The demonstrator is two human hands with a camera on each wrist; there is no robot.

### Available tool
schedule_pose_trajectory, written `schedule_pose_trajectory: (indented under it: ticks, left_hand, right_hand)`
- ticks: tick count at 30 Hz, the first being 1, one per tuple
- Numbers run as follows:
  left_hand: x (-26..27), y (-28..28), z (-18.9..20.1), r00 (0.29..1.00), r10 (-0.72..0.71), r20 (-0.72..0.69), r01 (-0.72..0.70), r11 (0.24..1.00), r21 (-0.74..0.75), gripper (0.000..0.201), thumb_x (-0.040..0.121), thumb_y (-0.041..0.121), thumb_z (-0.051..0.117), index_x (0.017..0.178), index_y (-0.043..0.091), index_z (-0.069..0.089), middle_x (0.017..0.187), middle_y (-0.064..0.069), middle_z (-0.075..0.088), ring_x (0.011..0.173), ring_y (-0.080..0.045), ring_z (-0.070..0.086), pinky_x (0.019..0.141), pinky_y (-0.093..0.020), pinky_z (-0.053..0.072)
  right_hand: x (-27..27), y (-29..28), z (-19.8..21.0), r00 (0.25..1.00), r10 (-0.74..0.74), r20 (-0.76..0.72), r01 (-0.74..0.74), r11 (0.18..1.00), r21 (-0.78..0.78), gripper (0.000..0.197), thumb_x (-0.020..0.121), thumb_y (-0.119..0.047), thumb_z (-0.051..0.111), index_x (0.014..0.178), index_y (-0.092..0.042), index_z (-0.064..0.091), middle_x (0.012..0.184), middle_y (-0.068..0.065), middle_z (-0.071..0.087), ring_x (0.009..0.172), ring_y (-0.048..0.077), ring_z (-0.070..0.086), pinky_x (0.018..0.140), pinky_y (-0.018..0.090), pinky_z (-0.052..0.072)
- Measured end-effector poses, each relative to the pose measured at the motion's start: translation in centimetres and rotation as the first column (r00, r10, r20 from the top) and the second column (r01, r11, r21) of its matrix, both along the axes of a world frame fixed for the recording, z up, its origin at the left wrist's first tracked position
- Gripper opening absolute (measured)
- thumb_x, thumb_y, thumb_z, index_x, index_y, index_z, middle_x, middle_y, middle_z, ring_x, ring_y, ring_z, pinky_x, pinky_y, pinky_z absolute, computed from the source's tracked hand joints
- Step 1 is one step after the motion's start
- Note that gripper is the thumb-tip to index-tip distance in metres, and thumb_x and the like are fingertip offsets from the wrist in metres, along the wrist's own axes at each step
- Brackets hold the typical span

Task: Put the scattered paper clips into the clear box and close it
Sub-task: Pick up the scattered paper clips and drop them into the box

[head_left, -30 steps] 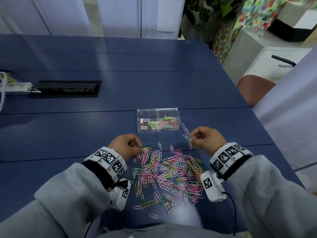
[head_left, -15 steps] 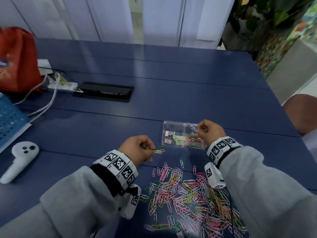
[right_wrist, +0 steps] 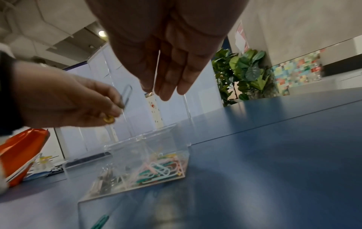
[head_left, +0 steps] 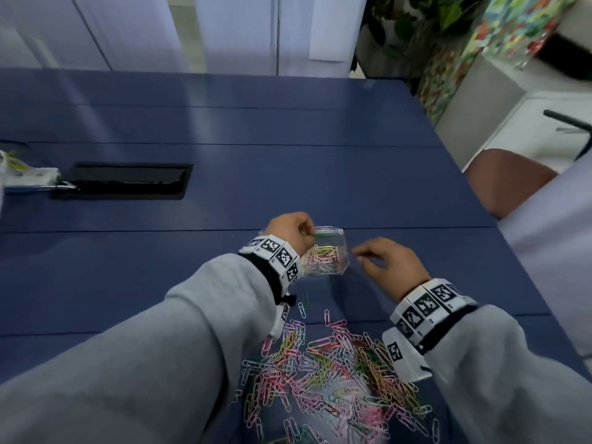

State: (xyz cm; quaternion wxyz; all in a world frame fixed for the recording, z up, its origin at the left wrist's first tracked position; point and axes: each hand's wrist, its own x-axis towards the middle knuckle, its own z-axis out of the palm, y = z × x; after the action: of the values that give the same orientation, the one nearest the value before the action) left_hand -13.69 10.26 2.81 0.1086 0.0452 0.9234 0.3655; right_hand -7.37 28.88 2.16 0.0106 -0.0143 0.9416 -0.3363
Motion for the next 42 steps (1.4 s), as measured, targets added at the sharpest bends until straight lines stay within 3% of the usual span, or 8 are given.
schedule_pose_trajectory:
  ticks: [6, 12, 17, 22, 27, 31, 35, 42]
  left_hand:
    - [-0.5, 0.7, -1.5, 0.994, -0.087, 0.058, 0.094, 0.987, -0.132, 0.03, 0.089, 0.017, 0.058, 0.118, 0.02, 0.064, 0.117, 0.0, 0.067, 0.108, -0.019, 0.062, 0.09, -0.023, 0.044]
    - [0.9, -0.1, -1.5, 0.996, -0.091, 0.023, 0.092, 0.996, -0.012, 0.035, 0.086, 0.021, 0.065, 0.121, 0.02, 0.062, 0.12, -0.003, 0.065, 0.11, -0.017, 0.061, 0.092, -0.022, 0.042]
    - [3.3, -2.2, -1.1, 0.983, -0.174, 0.053, 0.174, 0.985, -0.002, 0.028, 0.086, 0.018, 0.064, 0.114, 0.021, 0.064, 0.116, 0.0, 0.065, 0.093, -0.01, 0.057, 0.085, -0.018, 0.041]
    - [7.1, -4.9, -1.9, 0.876, -0.331, 0.35, 0.454, 0.809, -0.374, 0.056, 0.081, 0.035, 0.069, 0.131, 0.028, 0.046, 0.133, 0.004, 0.053, 0.114, -0.016, 0.056, 0.095, -0.029, 0.045]
    - [10.7, -5.5, -3.6, 0.812, -0.339, 0.474, 0.558, 0.688, -0.464, 0.088, 0.072, 0.042, 0.075, 0.144, 0.032, 0.024, 0.142, -0.002, 0.036, 0.124, -0.025, 0.049, 0.097, -0.037, 0.047]
    - [11.5, -5.0, -4.6, 0.832, -0.347, 0.434, 0.535, 0.711, -0.457, 0.065, 0.076, 0.031, 0.074, 0.131, 0.027, 0.04, 0.129, -0.005, 0.04, 0.112, -0.026, 0.055, 0.088, -0.033, 0.049]
    - [11.4, -4.7, -4.8, 0.851, -0.349, 0.393, 0.504, 0.754, -0.421, 0.018, 0.08, 0.019, 0.065, 0.091, 0.021, 0.051, 0.1, -0.001, 0.042, 0.085, -0.021, 0.05, 0.076, -0.027, 0.044]
    - [10.9, -5.2, -5.0, 0.882, -0.29, 0.37, 0.404, 0.87, -0.281, 0.023, 0.078, 0.015, 0.064, 0.066, 0.025, 0.048, 0.071, 0.009, 0.05, 0.074, -0.013, 0.051, 0.062, -0.022, 0.041]
  right_hand:
    - [5.1, 3.4, -1.0, 0.985, -0.094, 0.148, 0.08, 0.992, 0.096, 0.016, 0.087, -0.013, 0.058, 0.1, -0.014, 0.068, 0.1, -0.002, 0.063, 0.096, 0.013, 0.06, 0.085, 0.017, 0.039]
    - [8.9, 4.0, -2.8, 0.919, -0.181, 0.352, 0.124, 0.976, 0.177, 0.02, 0.087, -0.016, 0.059, 0.106, -0.013, 0.066, 0.113, 0.006, 0.064, 0.1, 0.02, 0.062, 0.097, 0.033, 0.048]
    - [10.7, 2.5, -3.3, 0.841, -0.111, 0.529, -0.069, 0.949, 0.308, 0.049, 0.087, -0.037, 0.057, 0.133, -0.025, 0.043, 0.138, 0.0, 0.044, 0.121, 0.018, 0.049, 0.101, 0.029, 0.038]
    - [10.6, 0.4, -4.2, 0.826, -0.048, 0.561, -0.161, 0.935, 0.317, 0.076, 0.081, -0.05, 0.059, 0.144, -0.033, 0.02, 0.151, -0.002, 0.025, 0.137, 0.021, 0.03, 0.112, 0.037, 0.032]
    - [10.0, -1.6, -5.0, 0.842, 0.019, 0.539, -0.255, 0.895, 0.367, 0.063, 0.086, -0.035, 0.059, 0.142, -0.03, 0.029, 0.148, 0.001, 0.027, 0.136, 0.024, 0.029, 0.111, 0.037, 0.033]
    - [9.5, -2.1, -5.0, 0.871, 0.047, 0.489, -0.233, 0.916, 0.327, 0.043, 0.091, -0.022, 0.053, 0.132, -0.025, 0.044, 0.136, 0.004, 0.042, 0.125, 0.023, 0.044, 0.104, 0.032, 0.038]
    - [8.8, -2.1, -4.7, 0.868, 0.063, 0.493, -0.244, 0.918, 0.313, 0.029, 0.088, -0.013, 0.051, 0.116, -0.02, 0.057, 0.124, 0.006, 0.052, 0.112, 0.024, 0.053, 0.094, 0.03, 0.042]
    - [7.2, -1.3, -2.9, 0.888, 0.017, 0.459, -0.126, 0.97, 0.207, 0.016, 0.081, -0.014, 0.062, 0.075, -0.029, 0.062, 0.085, -0.007, 0.062, 0.079, 0.012, 0.059, 0.071, 0.02, 0.044]
